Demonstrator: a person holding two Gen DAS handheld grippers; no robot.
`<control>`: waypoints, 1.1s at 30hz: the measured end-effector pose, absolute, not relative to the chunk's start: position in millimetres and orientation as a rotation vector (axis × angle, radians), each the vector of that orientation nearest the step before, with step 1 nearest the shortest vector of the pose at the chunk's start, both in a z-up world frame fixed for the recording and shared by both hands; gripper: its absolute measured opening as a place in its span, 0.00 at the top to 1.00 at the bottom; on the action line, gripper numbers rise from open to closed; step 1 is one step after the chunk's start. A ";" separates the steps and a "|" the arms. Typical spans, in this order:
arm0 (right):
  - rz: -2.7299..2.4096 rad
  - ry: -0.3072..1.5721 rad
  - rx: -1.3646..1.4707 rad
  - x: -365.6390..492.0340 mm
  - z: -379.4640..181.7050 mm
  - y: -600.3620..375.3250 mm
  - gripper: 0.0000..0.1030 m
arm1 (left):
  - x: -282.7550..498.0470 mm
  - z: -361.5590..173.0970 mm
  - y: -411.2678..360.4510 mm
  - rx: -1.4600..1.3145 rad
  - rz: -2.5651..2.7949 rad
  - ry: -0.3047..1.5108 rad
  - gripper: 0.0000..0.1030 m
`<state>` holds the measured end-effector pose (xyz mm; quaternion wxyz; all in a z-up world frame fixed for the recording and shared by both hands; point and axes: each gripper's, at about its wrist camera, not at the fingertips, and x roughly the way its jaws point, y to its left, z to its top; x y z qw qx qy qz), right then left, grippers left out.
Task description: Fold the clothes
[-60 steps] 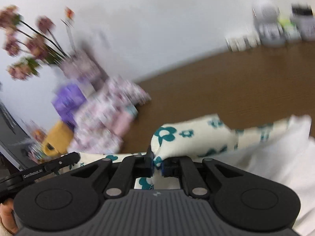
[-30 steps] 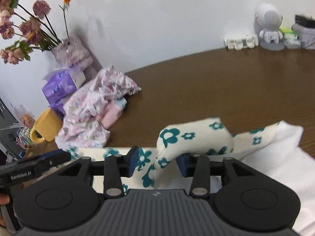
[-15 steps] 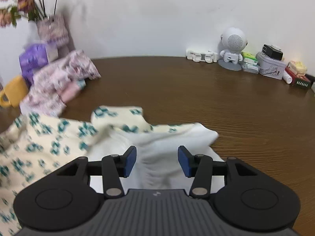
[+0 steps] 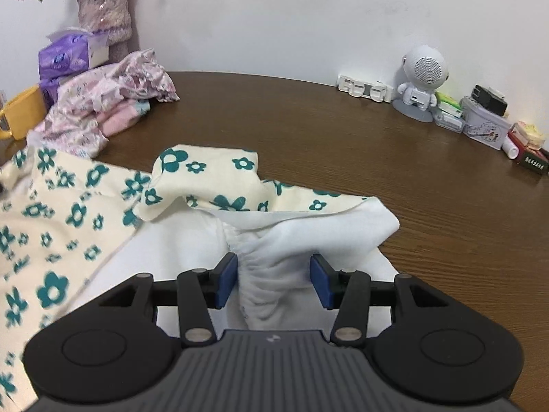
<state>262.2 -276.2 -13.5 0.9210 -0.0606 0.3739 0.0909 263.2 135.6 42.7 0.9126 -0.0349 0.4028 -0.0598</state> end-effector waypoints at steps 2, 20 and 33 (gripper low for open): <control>0.184 0.762 -0.125 259.7 -13.7 -279.2 0.54 | 264.4 40.6 145.1 -0.142 -0.128 0.848 0.77; 0.289 0.651 -0.054 183.2 18.8 -282.2 0.48 | 229.9 50.3 170.8 -0.241 -0.184 0.855 0.65; 0.209 0.612 0.005 155.9 9.8 -303.5 0.48 | 215.3 49.1 176.1 -0.331 -0.106 0.819 0.59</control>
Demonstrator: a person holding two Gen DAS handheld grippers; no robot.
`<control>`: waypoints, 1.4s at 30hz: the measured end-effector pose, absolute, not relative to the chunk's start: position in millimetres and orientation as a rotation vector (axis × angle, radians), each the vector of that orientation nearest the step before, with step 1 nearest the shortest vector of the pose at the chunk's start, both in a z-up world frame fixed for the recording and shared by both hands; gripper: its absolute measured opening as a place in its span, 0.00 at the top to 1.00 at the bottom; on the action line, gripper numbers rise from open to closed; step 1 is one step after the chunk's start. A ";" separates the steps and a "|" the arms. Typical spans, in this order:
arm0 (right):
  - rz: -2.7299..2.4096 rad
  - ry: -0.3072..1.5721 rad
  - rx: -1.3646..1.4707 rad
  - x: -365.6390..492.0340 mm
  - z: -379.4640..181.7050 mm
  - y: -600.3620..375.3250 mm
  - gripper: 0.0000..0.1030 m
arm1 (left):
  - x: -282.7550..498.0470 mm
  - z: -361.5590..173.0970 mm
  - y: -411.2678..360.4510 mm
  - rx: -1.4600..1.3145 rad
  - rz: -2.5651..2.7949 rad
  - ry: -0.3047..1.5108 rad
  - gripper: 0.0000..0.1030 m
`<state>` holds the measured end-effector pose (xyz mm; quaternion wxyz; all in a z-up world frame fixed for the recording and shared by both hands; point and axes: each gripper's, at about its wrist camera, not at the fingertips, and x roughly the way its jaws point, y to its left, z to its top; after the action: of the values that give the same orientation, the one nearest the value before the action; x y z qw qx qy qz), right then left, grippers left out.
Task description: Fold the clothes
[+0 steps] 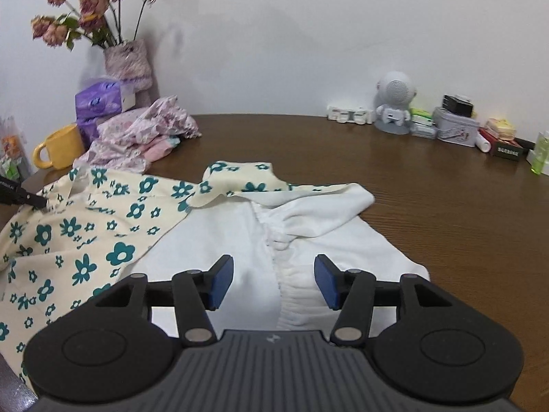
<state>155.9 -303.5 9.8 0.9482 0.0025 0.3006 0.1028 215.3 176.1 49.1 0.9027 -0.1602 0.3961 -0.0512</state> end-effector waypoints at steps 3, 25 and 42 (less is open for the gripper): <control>0.192 0.588 0.026 147.3 14.4 -310.8 0.48 | 187.3 56.9 179.7 -0.336 -0.101 0.803 0.56; 0.783 0.579 -0.308 99.3 19.7 -78.5 0.49 | 111.8 39.1 149.7 -0.182 -0.091 0.817 0.77; 0.715 0.688 -0.365 87.5 -2.8 -35.3 0.94 | 128.6 46.4 178.8 -0.102 -0.127 0.816 0.95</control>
<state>87.5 -35.3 -2.8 0.8636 -0.1742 0.3281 0.3409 128.6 178.8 46.4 0.9146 -0.0494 0.3965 -0.0619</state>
